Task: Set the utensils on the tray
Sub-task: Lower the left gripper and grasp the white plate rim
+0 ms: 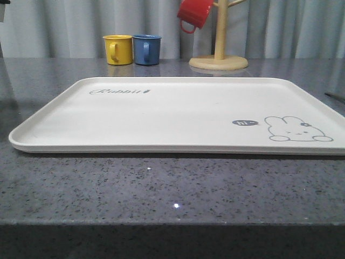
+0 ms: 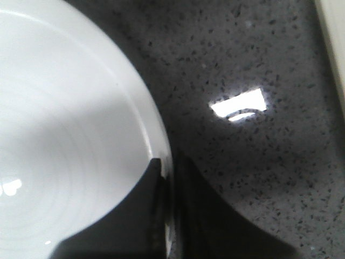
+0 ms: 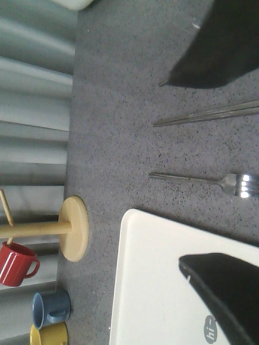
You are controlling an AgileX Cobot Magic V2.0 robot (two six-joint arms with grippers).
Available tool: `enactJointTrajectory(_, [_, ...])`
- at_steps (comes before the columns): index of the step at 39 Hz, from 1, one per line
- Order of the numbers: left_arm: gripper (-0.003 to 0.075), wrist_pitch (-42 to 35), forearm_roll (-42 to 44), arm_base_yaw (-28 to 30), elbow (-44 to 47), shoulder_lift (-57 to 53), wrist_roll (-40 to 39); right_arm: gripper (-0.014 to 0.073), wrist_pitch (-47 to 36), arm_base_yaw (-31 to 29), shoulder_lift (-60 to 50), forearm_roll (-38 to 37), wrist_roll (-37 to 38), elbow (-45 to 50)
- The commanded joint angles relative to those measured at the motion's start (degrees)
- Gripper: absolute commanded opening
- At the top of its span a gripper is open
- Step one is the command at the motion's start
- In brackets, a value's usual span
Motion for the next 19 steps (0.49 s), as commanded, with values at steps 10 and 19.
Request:
enactJointTrajectory(10, [-0.0018,11.72,10.39,-5.89,-18.5,-2.4,-3.96,0.064,-4.7,-0.23,0.84,0.15,-0.39,-2.04])
enactJointTrajectory(19, [-0.0018,11.72,10.27,-16.3,-27.76,-2.26,-4.97,0.064,-4.7,-0.23,0.84,0.15,-0.39,-2.04])
